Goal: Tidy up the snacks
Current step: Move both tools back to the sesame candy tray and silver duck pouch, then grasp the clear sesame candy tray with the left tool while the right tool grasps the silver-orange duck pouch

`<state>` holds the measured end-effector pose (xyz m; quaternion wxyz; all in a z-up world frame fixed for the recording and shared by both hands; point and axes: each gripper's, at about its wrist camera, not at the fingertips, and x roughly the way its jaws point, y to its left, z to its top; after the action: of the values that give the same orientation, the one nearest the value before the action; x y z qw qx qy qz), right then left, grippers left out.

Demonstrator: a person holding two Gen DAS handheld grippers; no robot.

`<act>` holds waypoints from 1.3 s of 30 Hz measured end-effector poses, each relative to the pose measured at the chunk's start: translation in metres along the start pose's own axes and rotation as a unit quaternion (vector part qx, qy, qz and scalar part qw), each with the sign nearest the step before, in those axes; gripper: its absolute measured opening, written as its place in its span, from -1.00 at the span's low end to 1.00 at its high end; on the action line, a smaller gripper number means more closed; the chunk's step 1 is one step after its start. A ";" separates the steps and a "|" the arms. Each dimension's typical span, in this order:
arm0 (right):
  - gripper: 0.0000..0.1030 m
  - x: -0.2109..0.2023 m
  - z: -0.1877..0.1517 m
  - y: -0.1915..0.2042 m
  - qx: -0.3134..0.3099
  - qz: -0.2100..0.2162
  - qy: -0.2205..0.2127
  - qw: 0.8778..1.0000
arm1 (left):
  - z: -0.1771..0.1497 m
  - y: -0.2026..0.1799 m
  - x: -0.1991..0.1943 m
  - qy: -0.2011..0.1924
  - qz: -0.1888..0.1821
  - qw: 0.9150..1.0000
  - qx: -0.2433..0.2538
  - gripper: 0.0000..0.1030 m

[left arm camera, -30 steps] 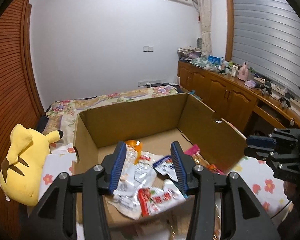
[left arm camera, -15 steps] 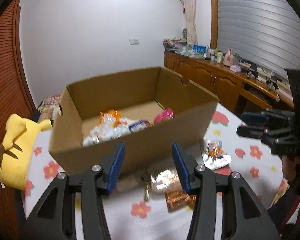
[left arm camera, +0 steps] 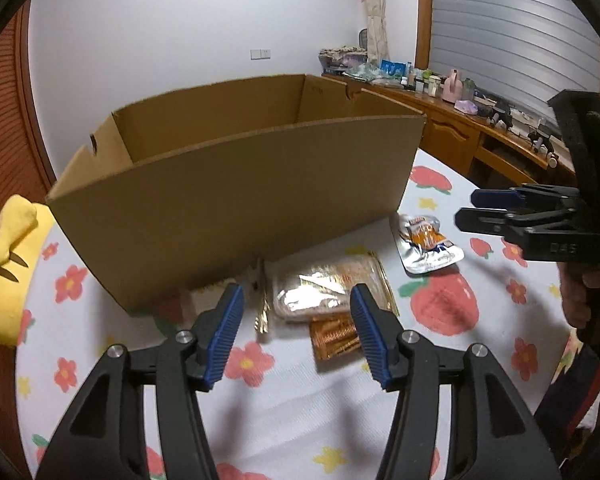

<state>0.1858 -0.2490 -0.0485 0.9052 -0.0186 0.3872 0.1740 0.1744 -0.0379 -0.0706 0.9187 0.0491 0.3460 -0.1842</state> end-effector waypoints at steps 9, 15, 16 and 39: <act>0.25 0.035 -0.006 -0.010 0.024 -0.008 0.034 0.999 | -0.006 0.003 0.009 0.014 -0.002 1.000 -0.012 0.10; 0.25 0.052 -0.006 -0.013 0.033 -0.013 0.053 0.998 | -0.004 0.005 0.015 0.017 -0.004 1.000 -0.019 0.11; 0.25 0.055 -0.006 -0.012 0.034 -0.014 0.057 0.998 | -0.004 0.006 0.015 0.017 -0.006 1.000 -0.021 0.11; -0.10 0.056 -0.023 0.004 -0.047 -0.023 0.065 0.996 | 0.020 -0.010 0.062 0.063 0.004 0.998 -0.019 0.39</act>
<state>0.2044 -0.2321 -0.1038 0.8798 -0.0813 0.4365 0.1698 0.2259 -0.0699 -0.0960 0.8964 0.0450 0.4067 -0.1704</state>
